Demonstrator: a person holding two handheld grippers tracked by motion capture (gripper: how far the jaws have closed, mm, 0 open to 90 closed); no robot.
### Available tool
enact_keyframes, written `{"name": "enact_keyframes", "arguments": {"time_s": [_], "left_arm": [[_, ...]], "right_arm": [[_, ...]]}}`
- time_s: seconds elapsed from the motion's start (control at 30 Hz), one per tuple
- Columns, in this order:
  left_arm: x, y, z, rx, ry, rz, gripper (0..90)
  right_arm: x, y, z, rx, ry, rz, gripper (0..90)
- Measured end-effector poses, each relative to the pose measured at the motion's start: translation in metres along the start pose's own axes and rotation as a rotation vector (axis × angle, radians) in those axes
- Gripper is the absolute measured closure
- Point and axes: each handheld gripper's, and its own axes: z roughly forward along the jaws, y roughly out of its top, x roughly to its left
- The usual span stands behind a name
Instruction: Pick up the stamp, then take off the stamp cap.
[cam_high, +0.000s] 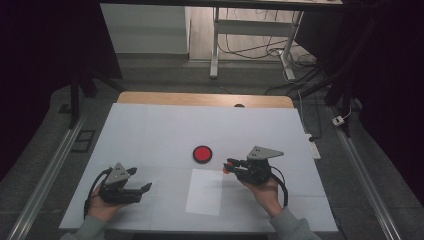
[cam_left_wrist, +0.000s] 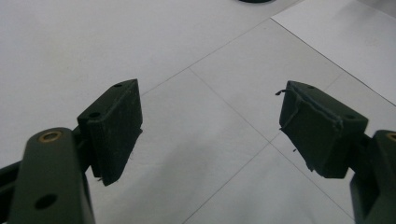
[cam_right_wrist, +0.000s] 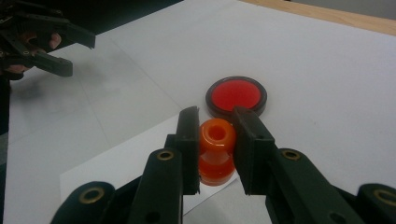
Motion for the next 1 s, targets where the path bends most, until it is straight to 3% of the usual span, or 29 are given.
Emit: {"name": "enact_keyframes", "arguments": {"time_s": [0.4,1.0], "left_arm": [[-0.003,0.002,0.002,0.004,-0.004,0.011,21.2],[-0.021,0.022,0.017,-0.001,-0.043,0.052,21.2]], "right_arm": [[0.000,0.001,-0.001,-0.003,-0.003,0.001,72.1],[0.003,0.003,0.001,-0.007,0.007,-0.004,72.1]]}}
